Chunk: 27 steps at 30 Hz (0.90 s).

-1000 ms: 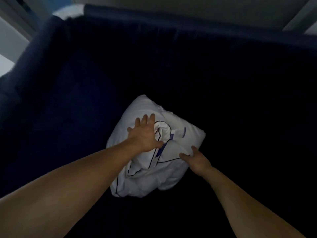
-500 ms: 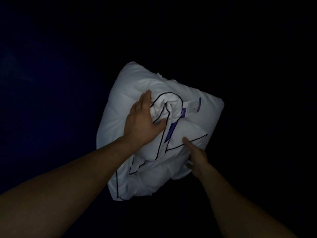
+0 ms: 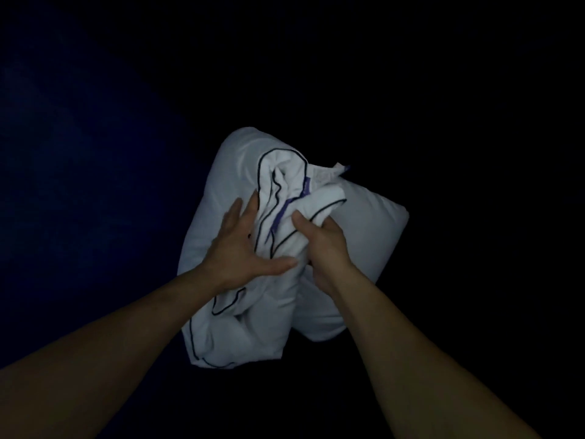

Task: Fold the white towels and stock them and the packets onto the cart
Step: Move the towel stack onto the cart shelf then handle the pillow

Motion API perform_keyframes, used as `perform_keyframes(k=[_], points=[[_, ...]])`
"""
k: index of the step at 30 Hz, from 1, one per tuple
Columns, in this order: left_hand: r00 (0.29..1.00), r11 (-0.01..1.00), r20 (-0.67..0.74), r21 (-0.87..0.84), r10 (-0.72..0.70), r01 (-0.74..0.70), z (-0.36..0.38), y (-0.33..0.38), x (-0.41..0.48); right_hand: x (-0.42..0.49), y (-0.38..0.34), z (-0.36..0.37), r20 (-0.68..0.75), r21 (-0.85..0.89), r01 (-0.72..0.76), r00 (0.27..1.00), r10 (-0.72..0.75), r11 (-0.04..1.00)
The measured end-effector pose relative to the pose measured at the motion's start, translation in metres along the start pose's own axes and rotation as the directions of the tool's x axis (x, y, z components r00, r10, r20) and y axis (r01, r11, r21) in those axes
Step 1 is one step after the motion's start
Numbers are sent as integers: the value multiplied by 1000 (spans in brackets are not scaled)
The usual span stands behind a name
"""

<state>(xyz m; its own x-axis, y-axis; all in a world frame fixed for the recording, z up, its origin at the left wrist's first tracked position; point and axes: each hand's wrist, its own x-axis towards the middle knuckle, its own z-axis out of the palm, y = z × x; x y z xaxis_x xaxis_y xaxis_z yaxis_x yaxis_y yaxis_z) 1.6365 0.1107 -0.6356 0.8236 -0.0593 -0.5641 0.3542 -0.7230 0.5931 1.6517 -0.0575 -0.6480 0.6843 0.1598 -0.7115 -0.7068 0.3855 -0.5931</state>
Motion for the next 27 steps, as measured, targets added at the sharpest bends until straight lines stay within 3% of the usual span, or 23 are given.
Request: perform_keyframes(k=[3,7,9,11,14,16,19,27], points=[[996,997,-53,0,72,-72,-5,6,5,3,-17,35,35,-100,28,999,-25,995],[964,999,-262,2,-47,49,-25,4,23,13,-33,35,141,-212,86,988,-57,974],[957,993,-267,-55,-116,104,-37,4,34,26,-23,0,-45,-327,160,982,-184,931],[960,994,-259,-48,-108,99,-45,3,47,44,4,-53,-322,-371,100,919,-229,923],[958,993,-265,-41,-115,108,-44,-7,67,68,66,-127,-581,-265,-162,813,-24,951],[951,990,-277,-67,-139,125,-34,-15,78,78,99,-158,-590,-132,-218,801,100,967],[945,990,-295,-54,-139,129,-12,-22,92,85,116,-167,-494,-2,-220,849,190,976],[959,982,-214,-74,-184,172,3,-5,103,105,114,-153,-485,43,-121,865,127,992]])
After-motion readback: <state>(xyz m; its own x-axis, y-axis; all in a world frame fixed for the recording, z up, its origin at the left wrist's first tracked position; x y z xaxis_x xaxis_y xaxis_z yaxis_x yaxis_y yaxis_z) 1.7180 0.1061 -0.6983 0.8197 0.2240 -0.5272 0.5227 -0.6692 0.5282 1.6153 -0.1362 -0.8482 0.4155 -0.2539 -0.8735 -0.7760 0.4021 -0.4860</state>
